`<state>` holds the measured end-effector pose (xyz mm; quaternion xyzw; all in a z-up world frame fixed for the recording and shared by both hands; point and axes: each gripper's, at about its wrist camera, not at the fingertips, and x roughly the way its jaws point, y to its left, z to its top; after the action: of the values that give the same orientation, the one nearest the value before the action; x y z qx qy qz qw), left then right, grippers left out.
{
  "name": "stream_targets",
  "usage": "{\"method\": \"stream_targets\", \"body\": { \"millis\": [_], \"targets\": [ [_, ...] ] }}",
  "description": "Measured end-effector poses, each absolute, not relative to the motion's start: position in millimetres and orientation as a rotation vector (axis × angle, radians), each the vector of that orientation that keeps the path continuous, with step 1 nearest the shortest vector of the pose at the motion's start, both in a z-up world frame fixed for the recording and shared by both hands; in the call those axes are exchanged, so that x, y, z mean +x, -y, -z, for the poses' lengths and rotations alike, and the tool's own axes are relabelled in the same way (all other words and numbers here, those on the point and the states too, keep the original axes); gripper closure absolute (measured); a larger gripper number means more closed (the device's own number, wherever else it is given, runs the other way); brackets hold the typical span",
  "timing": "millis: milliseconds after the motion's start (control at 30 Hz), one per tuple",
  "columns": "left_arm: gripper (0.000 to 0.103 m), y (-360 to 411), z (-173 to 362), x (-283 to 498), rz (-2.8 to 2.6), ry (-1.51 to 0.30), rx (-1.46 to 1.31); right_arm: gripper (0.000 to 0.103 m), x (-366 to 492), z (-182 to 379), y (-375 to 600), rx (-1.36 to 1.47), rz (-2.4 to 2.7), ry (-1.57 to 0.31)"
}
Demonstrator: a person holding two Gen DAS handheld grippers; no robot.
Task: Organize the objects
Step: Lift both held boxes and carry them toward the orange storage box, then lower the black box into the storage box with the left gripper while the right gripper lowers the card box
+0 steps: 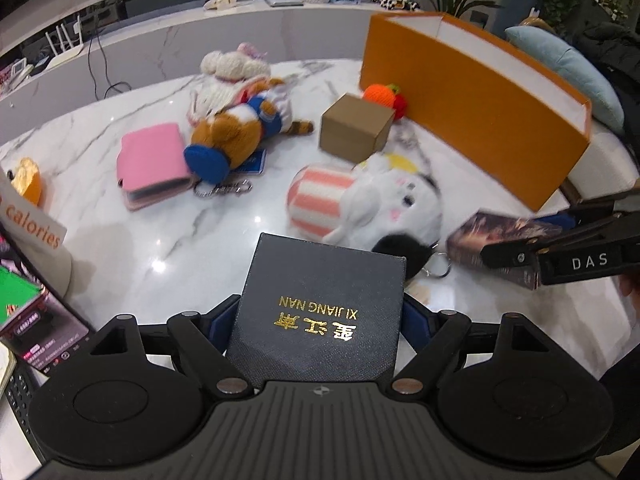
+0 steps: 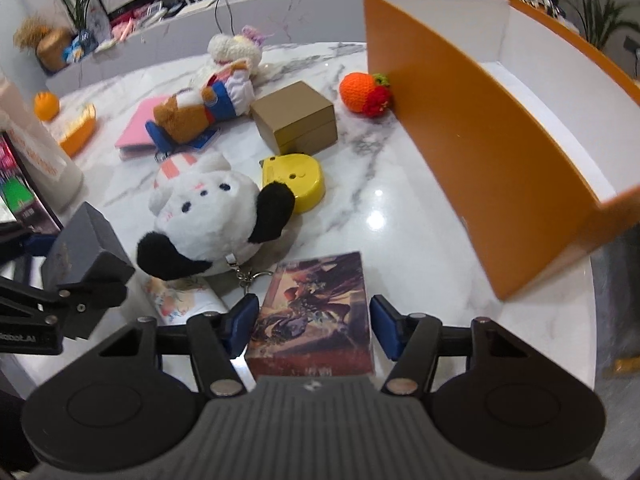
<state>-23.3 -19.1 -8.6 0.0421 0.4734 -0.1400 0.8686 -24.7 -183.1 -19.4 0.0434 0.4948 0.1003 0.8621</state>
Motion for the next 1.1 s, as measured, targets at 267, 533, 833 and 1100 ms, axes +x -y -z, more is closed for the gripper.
{"method": "stream_targets", "body": {
  "millis": [267, 533, 833, 1100],
  "targets": [
    [0.008, 30.6, -5.3, -25.4, 0.306, -0.961, 0.087, 0.041, -29.5, 3.6, 188.6, 0.185, -0.261, -1.027],
    [0.008, 27.2, -14.3, -24.8, 0.299, -0.937, 0.051, 0.041, -25.8, -26.9, 199.8, 0.260, -0.283, -0.950],
    [0.008, 54.8, -44.2, -12.5, 0.325, -0.890, 0.099, 0.041, -3.7, -95.8, 232.2, 0.365, -0.287, -0.777],
    [0.008, 106.3, -88.9, 14.7, 0.351, -0.844, 0.122, 0.041, 20.9, -128.3, 278.8, 0.341, -0.228, -0.677]
  ]
}}
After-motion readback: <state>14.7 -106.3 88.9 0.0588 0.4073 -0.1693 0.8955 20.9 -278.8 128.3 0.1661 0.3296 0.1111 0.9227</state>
